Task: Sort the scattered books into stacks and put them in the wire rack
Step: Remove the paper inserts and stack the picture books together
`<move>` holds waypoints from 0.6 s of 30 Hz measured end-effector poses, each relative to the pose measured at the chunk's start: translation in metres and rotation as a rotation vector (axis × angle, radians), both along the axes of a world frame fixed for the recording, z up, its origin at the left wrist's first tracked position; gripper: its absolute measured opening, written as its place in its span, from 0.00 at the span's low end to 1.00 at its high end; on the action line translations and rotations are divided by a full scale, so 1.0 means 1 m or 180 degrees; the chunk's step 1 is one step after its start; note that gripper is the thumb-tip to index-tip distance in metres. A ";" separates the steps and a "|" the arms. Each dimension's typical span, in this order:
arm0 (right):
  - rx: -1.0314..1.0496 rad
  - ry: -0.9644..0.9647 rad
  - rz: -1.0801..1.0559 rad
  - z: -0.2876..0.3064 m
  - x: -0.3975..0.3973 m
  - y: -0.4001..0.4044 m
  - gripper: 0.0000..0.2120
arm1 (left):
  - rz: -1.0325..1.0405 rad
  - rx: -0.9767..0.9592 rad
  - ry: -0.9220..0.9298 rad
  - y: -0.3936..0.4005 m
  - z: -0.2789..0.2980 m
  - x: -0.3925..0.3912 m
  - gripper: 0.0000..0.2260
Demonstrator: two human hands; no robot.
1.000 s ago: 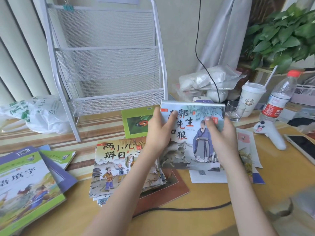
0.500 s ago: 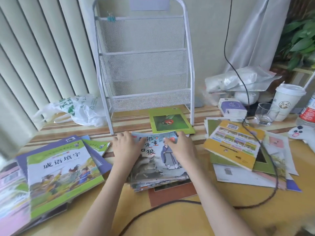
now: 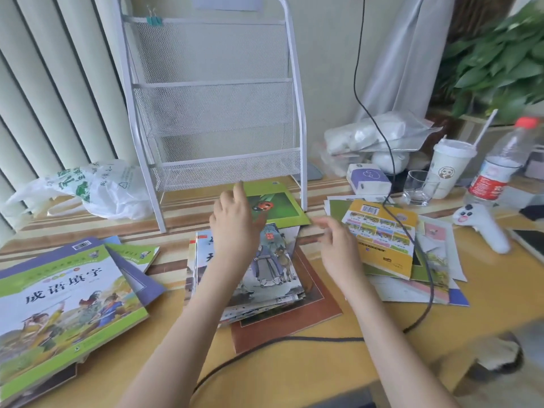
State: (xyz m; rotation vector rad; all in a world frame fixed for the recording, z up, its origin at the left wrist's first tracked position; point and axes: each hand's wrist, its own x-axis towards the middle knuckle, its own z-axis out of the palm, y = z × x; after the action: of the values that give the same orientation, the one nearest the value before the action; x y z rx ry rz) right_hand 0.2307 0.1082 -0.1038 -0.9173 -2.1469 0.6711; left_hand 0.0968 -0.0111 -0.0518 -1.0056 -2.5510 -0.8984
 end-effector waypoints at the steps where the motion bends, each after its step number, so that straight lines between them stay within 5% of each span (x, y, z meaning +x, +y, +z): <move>1: 0.0032 0.0012 -0.0059 0.001 0.008 0.003 0.16 | -0.0368 0.0001 0.0096 0.015 0.005 0.011 0.29; 5: -0.0039 -0.0218 -0.0860 0.005 0.047 0.027 0.20 | -0.2274 -0.0925 0.0481 0.076 -0.004 0.062 0.28; 8: -0.0601 -0.0339 -0.1009 0.005 0.076 0.048 0.23 | -0.2949 -0.1516 0.0544 0.113 -0.031 0.091 0.28; 13: -0.0575 -0.0123 -0.1266 0.008 0.109 0.070 0.25 | -0.3274 -0.1945 0.0518 0.144 -0.050 0.117 0.46; 18: -0.1390 0.0124 -0.1262 0.011 0.133 0.095 0.20 | -0.2978 -0.1299 0.1454 0.144 -0.064 0.124 0.41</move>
State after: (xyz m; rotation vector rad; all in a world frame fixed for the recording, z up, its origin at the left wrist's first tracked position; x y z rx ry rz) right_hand 0.3640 0.2034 -0.0928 -1.4964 -1.7337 0.9564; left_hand 0.2212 0.1333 -0.1158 -2.2951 -1.8449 -0.2189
